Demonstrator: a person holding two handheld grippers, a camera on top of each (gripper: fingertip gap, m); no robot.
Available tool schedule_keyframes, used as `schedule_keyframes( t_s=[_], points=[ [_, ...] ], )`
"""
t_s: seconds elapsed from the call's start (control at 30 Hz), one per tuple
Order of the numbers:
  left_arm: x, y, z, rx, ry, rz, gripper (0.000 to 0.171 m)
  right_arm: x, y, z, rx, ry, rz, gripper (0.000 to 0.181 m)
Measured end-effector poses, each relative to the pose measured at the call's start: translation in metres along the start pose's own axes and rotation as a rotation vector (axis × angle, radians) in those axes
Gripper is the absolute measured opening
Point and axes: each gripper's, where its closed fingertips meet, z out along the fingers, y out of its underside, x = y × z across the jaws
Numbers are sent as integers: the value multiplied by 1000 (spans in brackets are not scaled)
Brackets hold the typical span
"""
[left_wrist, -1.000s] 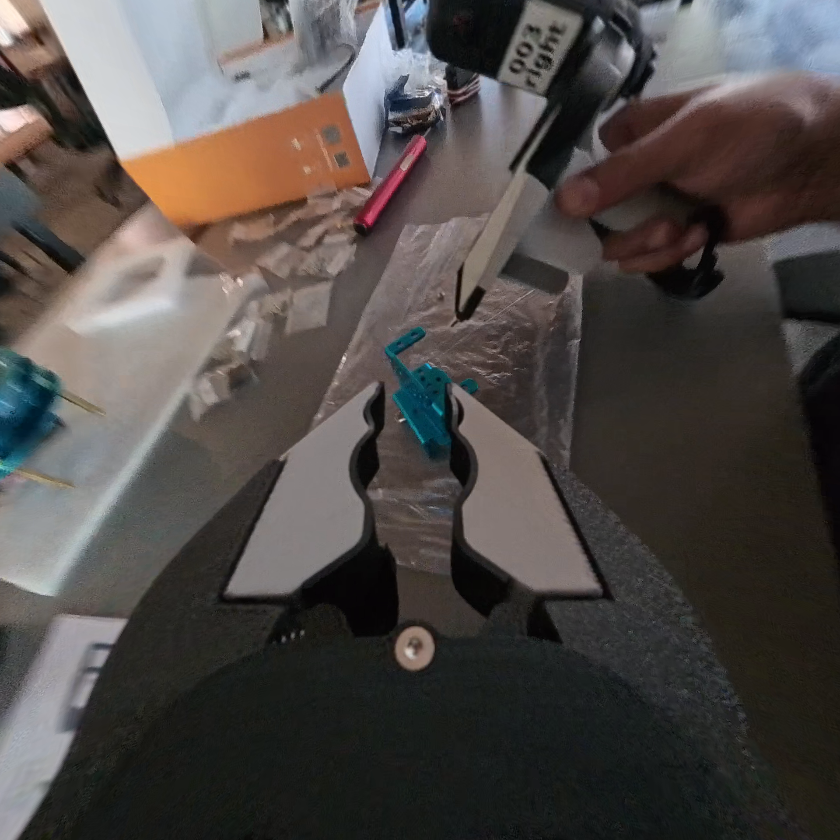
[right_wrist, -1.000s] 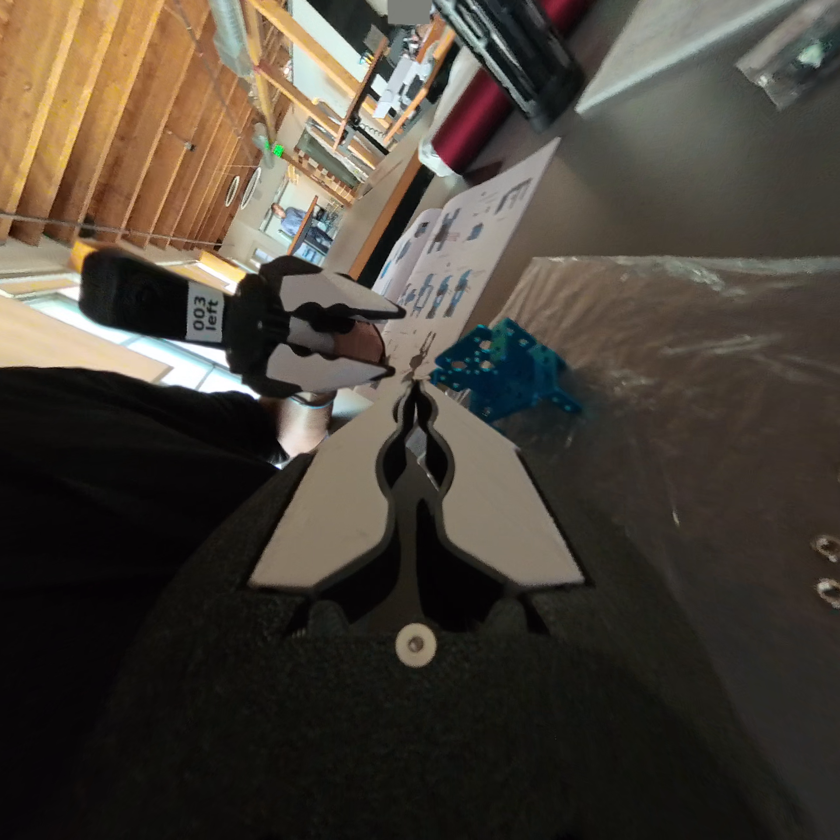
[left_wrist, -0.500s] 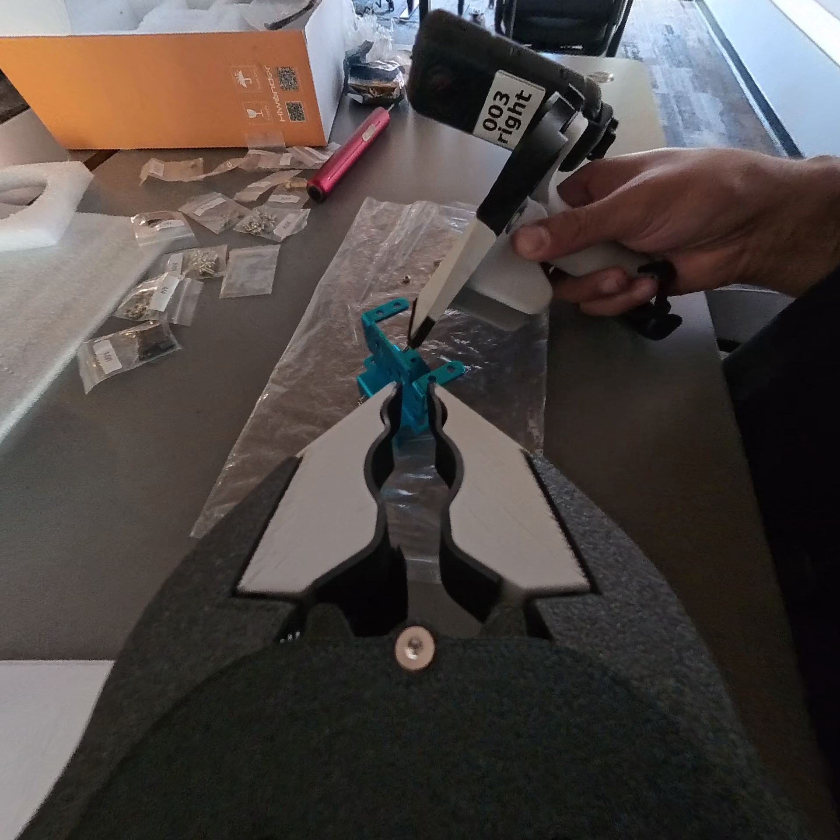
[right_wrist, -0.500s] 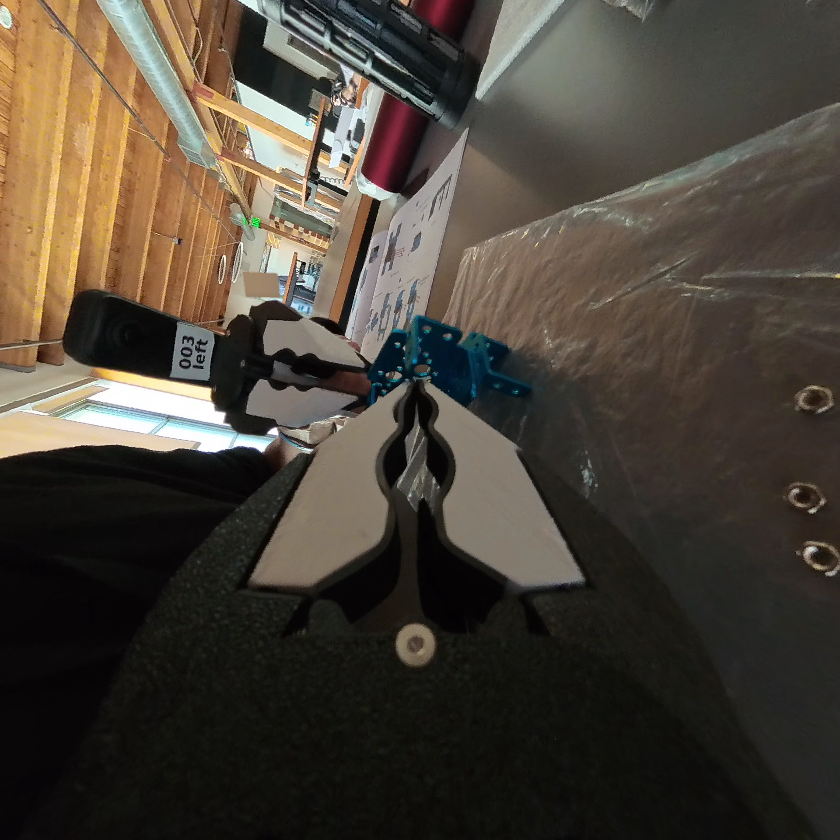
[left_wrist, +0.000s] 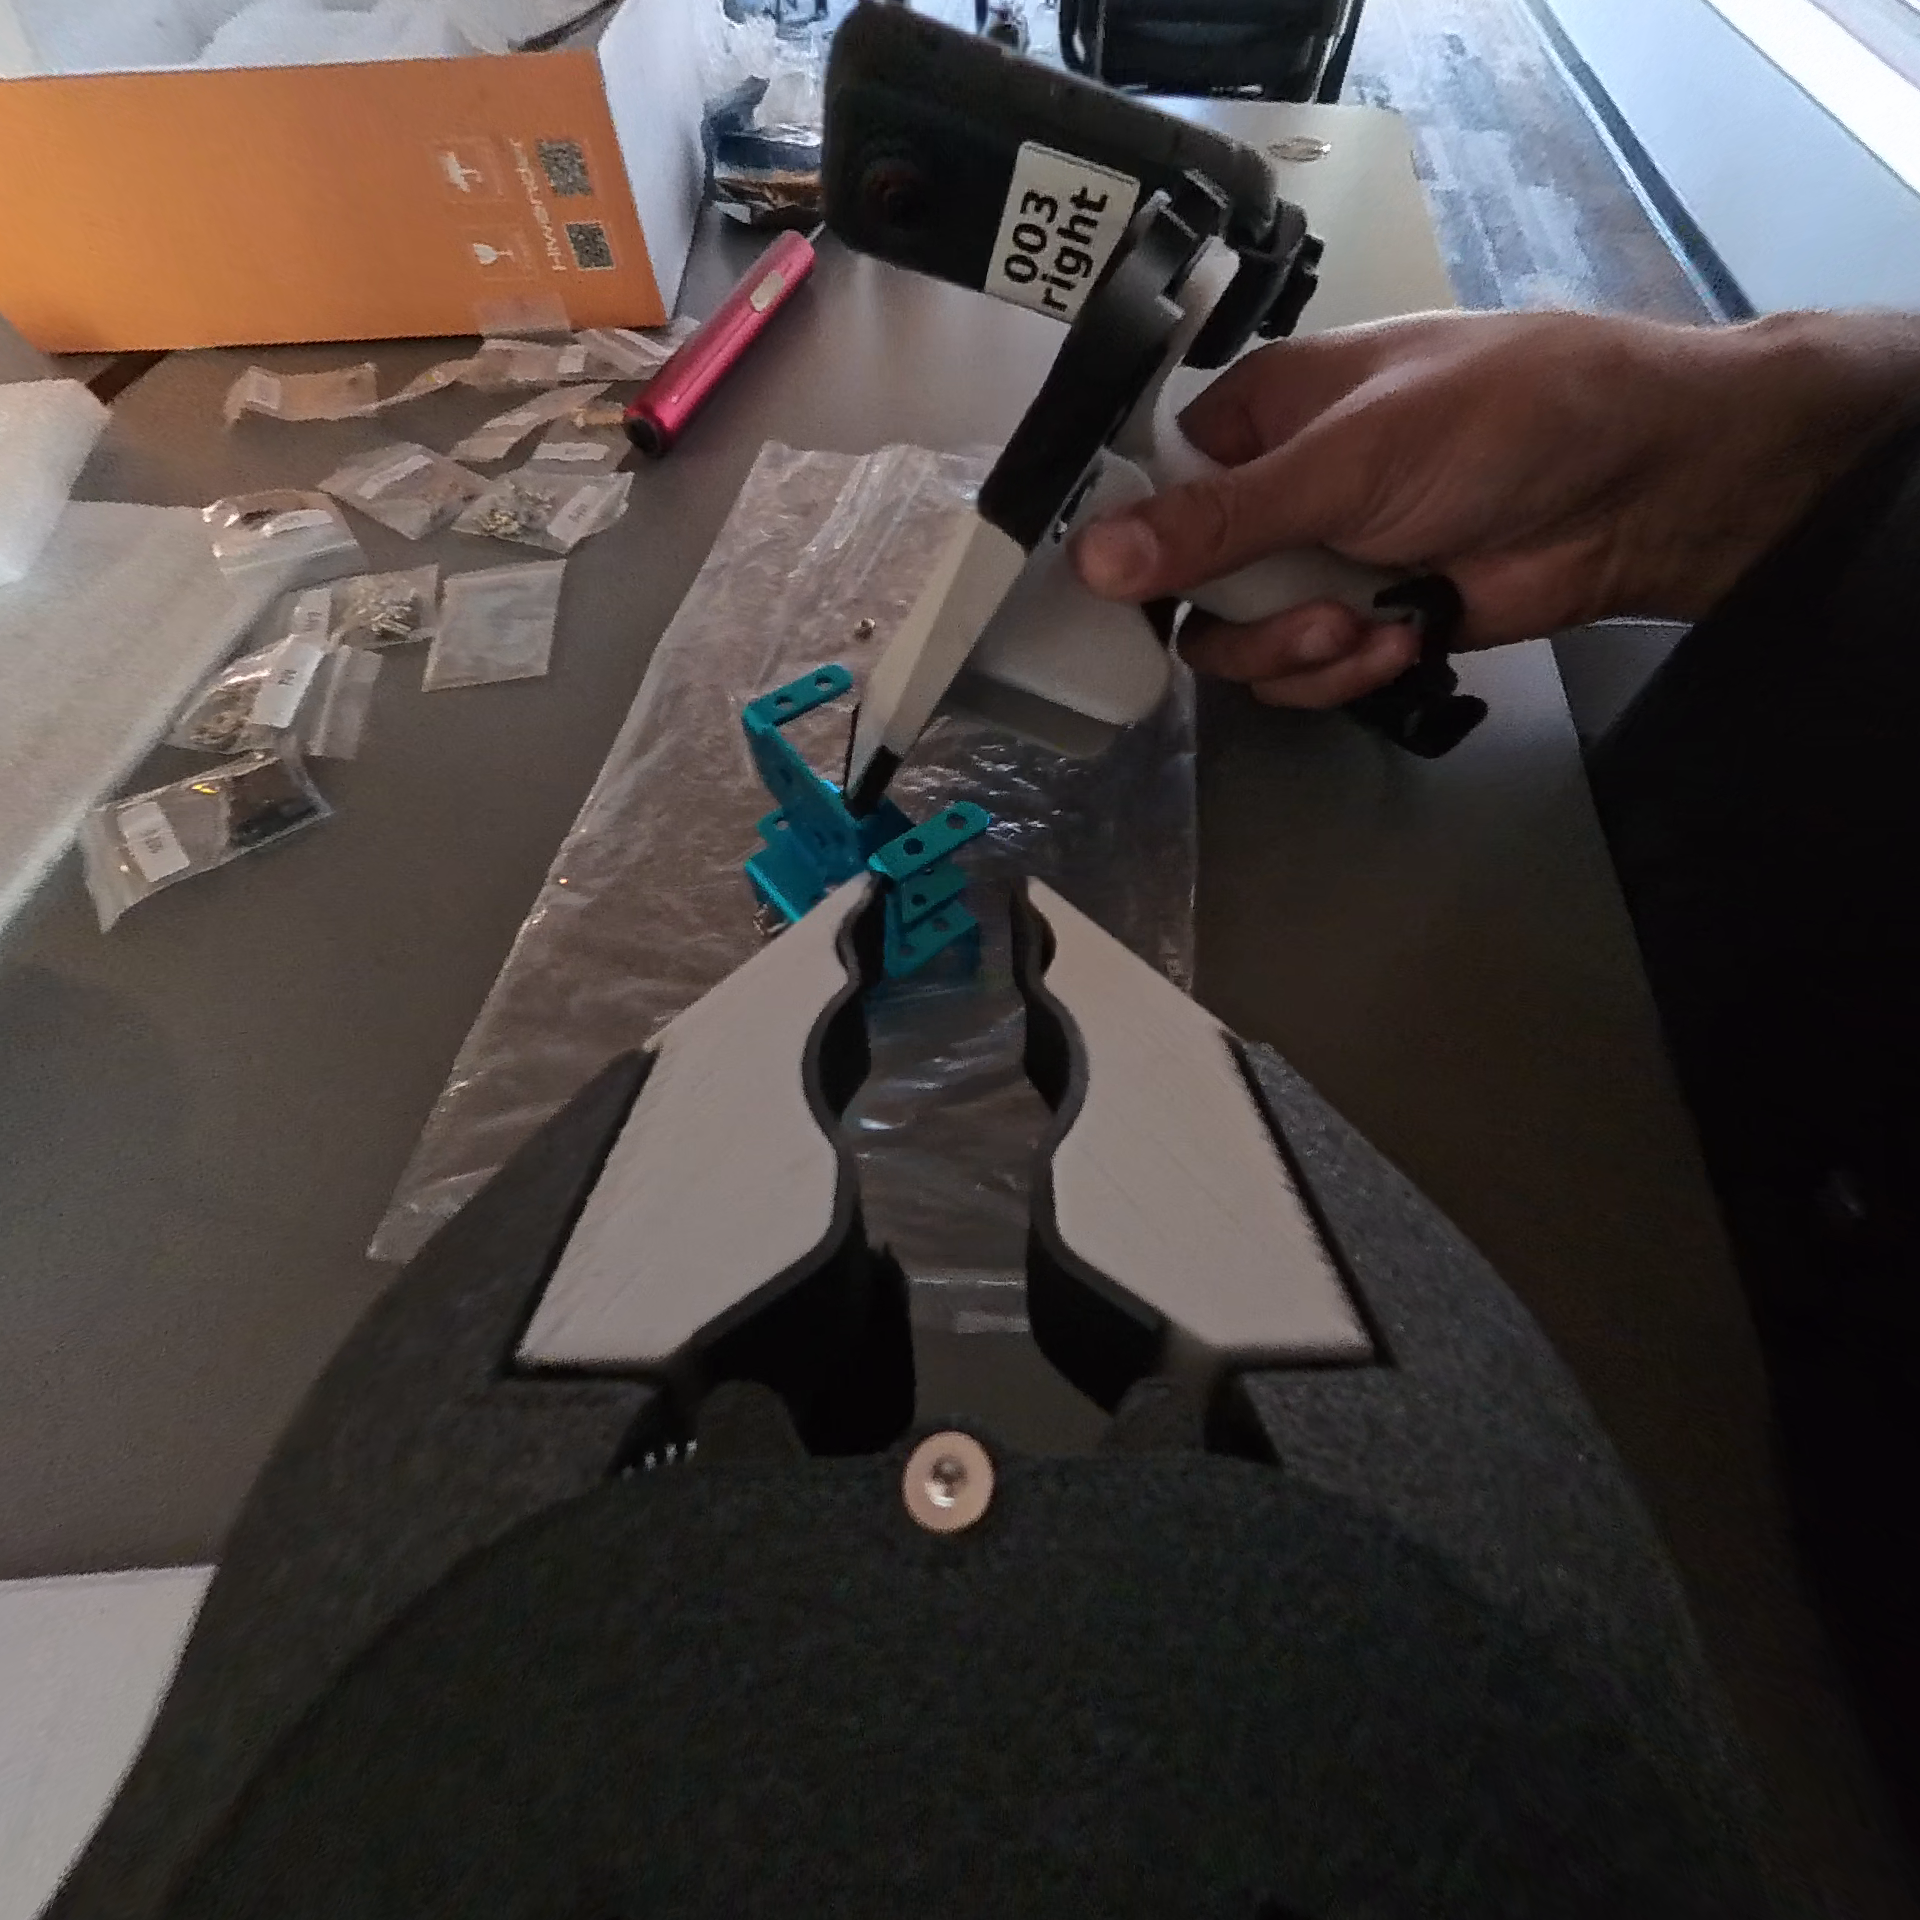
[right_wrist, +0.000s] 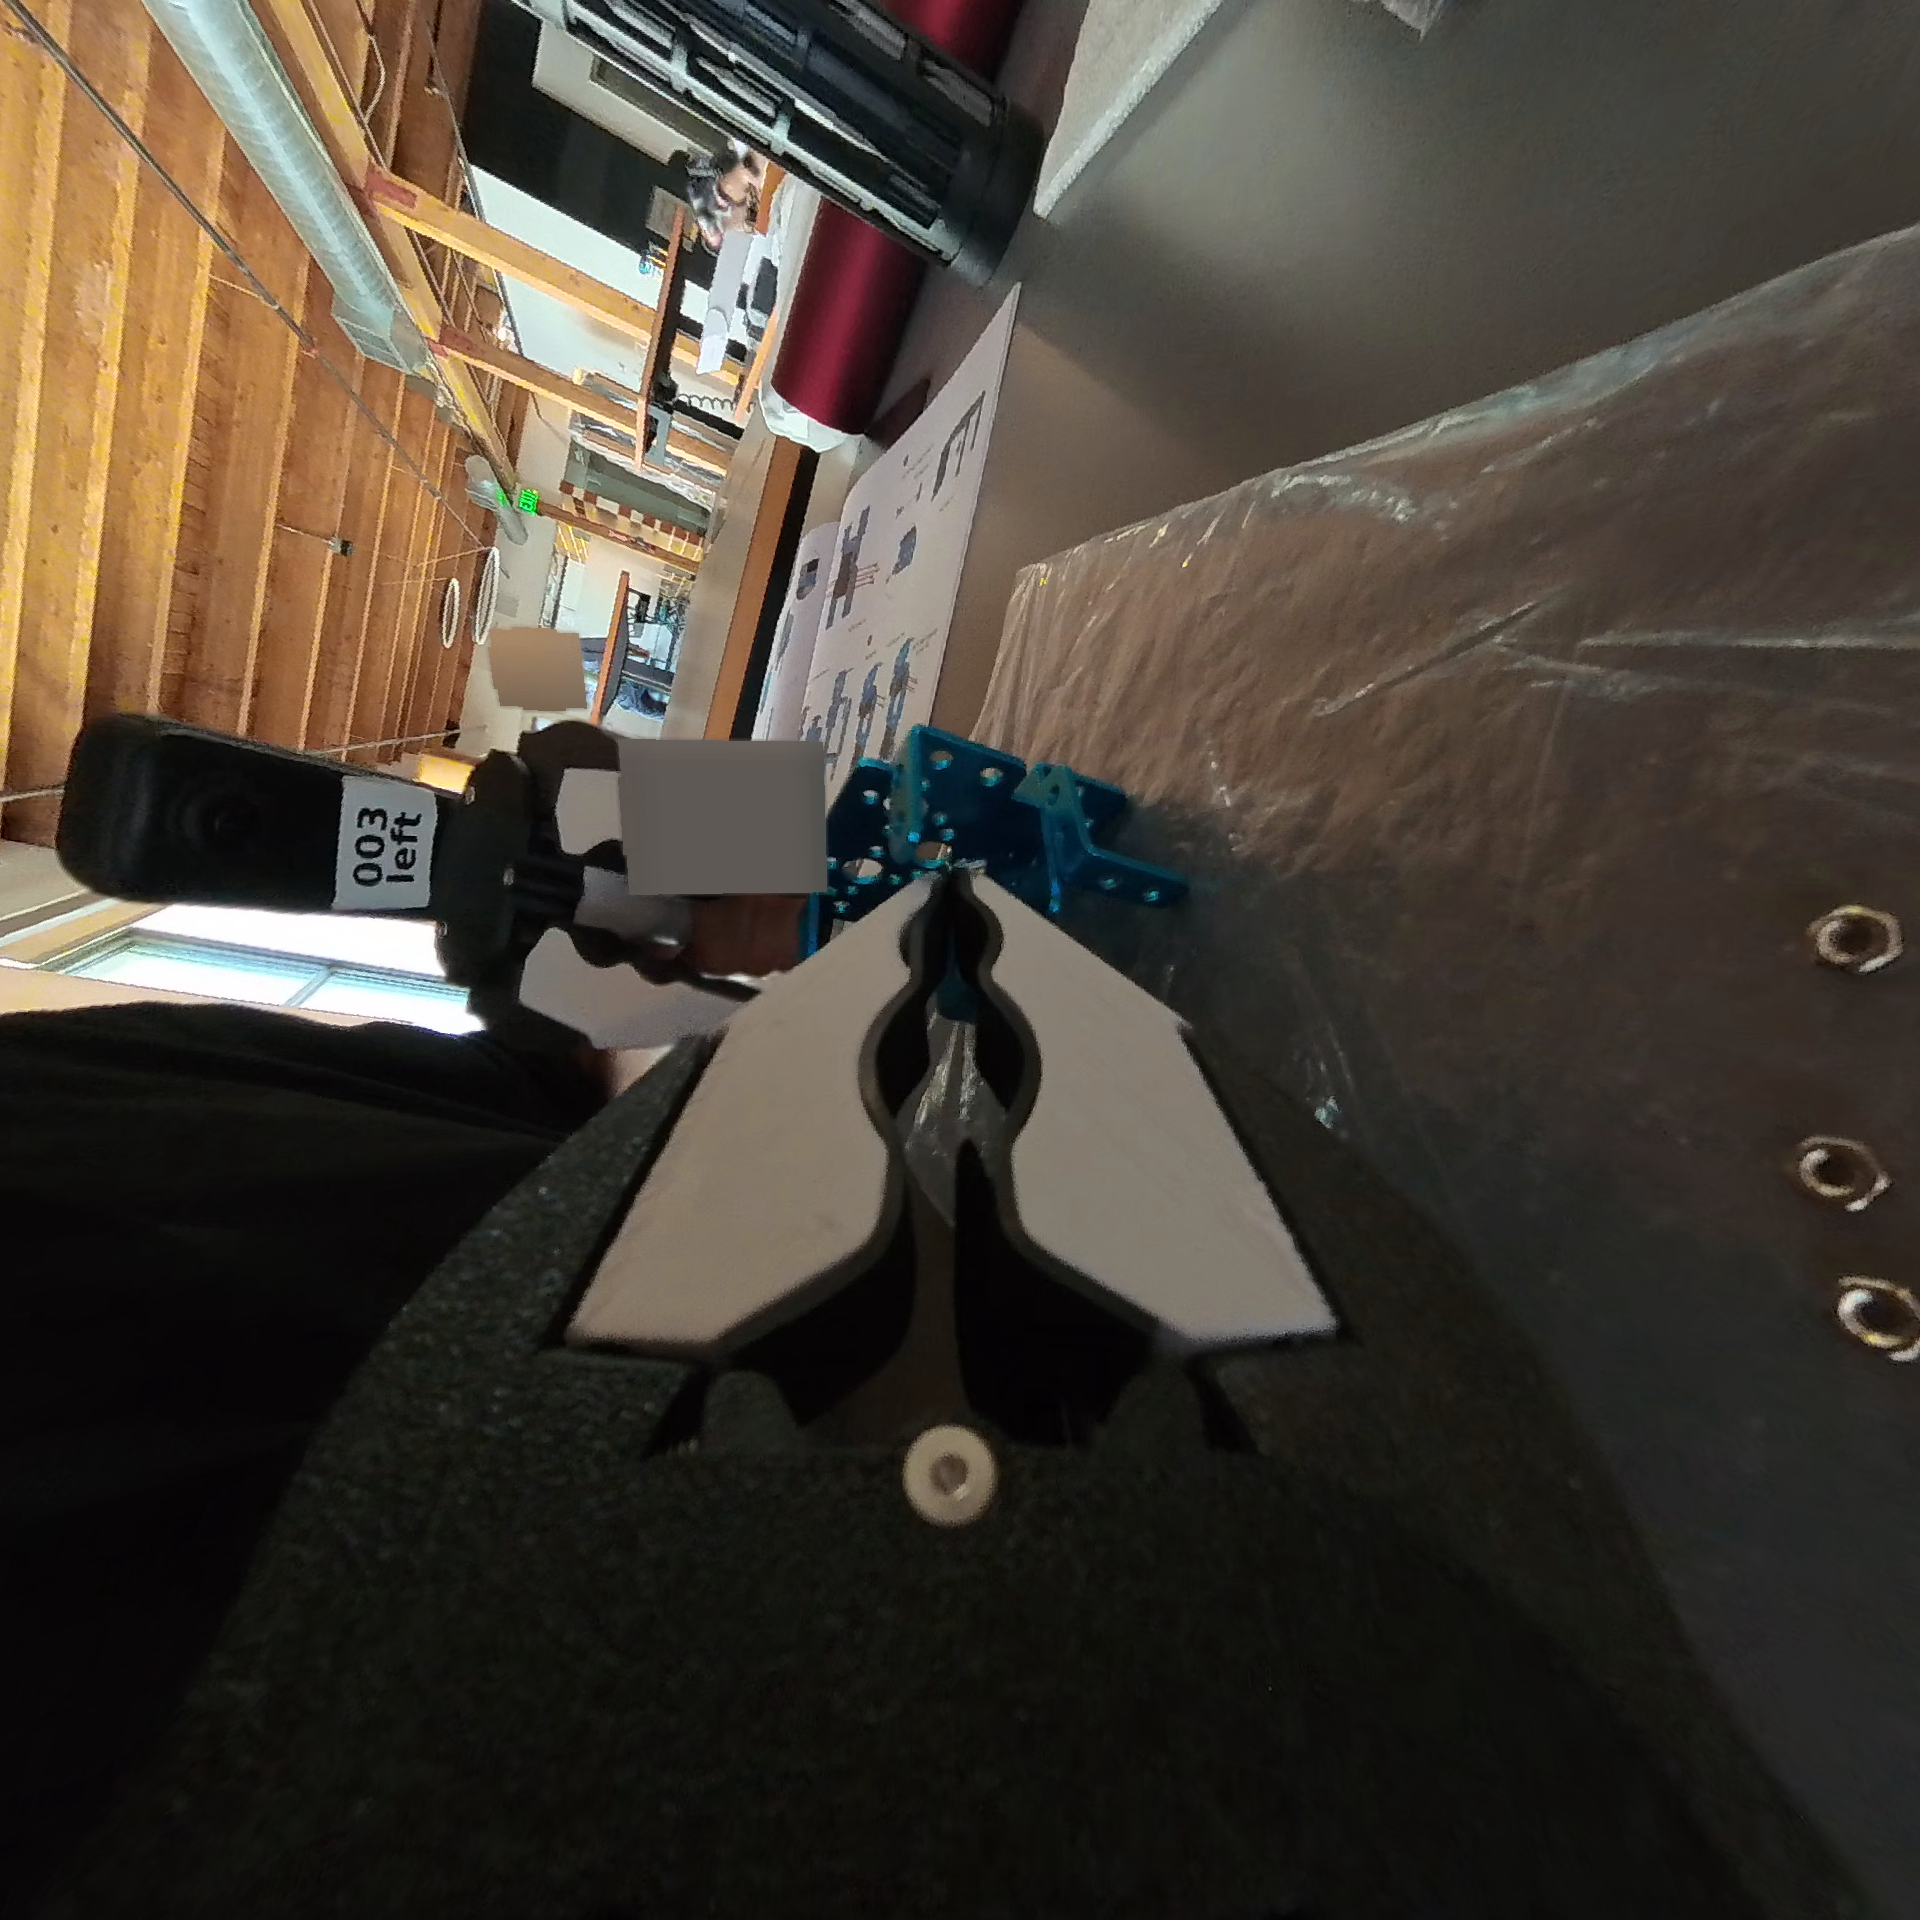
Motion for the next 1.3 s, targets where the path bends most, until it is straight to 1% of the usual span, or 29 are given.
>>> schedule_keyframes(
  t_s=[0.93, 1.3],
  points=[
    [6, 2, 0, -8, 6, 18, 23, 3, 2, 3, -36, 36, 21, 0],
    [5, 3, 0, -12, -2, 25, 23, 4, 0, 3, -20, 47, 25, 0]
  ],
)
